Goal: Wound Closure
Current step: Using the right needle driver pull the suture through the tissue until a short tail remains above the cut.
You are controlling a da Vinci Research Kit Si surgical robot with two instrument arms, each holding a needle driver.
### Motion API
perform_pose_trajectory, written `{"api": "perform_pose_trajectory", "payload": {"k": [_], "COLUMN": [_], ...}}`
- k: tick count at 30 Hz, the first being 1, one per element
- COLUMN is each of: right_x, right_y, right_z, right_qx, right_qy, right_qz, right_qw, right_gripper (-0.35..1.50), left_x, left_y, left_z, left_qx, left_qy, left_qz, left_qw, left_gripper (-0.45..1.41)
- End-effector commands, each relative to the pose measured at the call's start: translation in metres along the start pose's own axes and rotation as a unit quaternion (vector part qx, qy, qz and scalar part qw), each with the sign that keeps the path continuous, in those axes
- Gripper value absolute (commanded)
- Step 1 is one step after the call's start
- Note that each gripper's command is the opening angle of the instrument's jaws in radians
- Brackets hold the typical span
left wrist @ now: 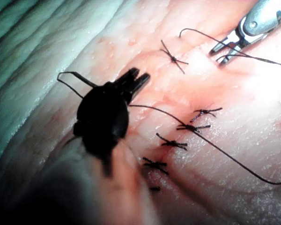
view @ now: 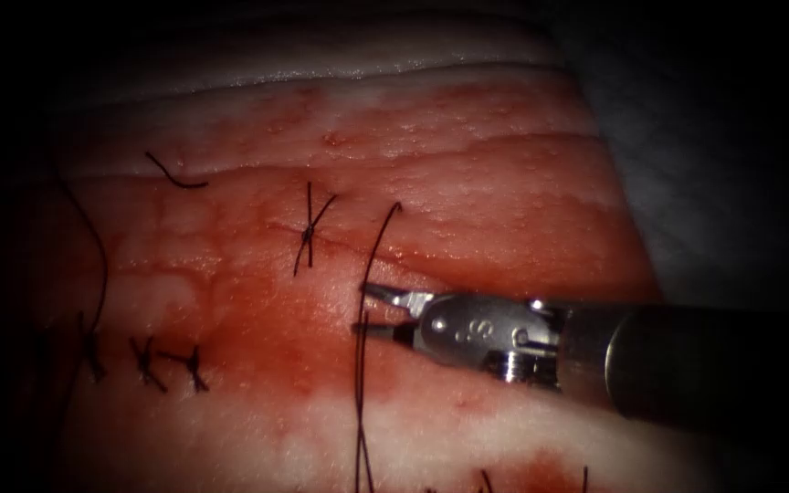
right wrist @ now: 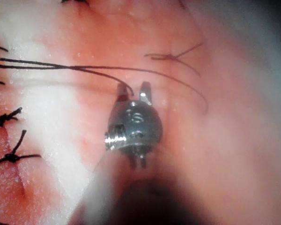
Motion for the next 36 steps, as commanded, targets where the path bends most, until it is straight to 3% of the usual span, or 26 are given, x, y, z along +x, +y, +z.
{"api": "perform_pose_trajectory", "payload": {"k": [1,12,23,36], "right_x": [0.0003,0.002,0.0054,0.01], "right_y": [-0.0003,-0.0023,-0.0095,-0.0172], "right_z": [0.0007,-0.0017,-0.008,-0.0117], "right_qx": [0.001,-0.001,0.019,0.058], "right_qy": [0.001,0.012,-0.003,0.003], "right_qz": [-0.001,0.013,-0.001,-0.03], "right_qw": [1.0,1.0,1.0,0.998], "right_gripper": [-0.35,-0.35,-0.35,-0.35], "left_x": [-0.0003,-0.0003,-0.0004,-0.0007], "left_y": [-0.0004,-0.0004,-0.0006,-0.001], "left_z": [0.0007,0.0007,0.0007,0.0009], "left_qx": [0.0,0.0,0.0,0.0], "left_qy": [0.0,0.0,0.0,0.0], "left_qz": [0.001,0.001,0.001,0.001], "left_qw": [1.0,1.0,1.0,1.0], "left_gripper": [-0.45,-0.45,-0.45,-0.45]}}
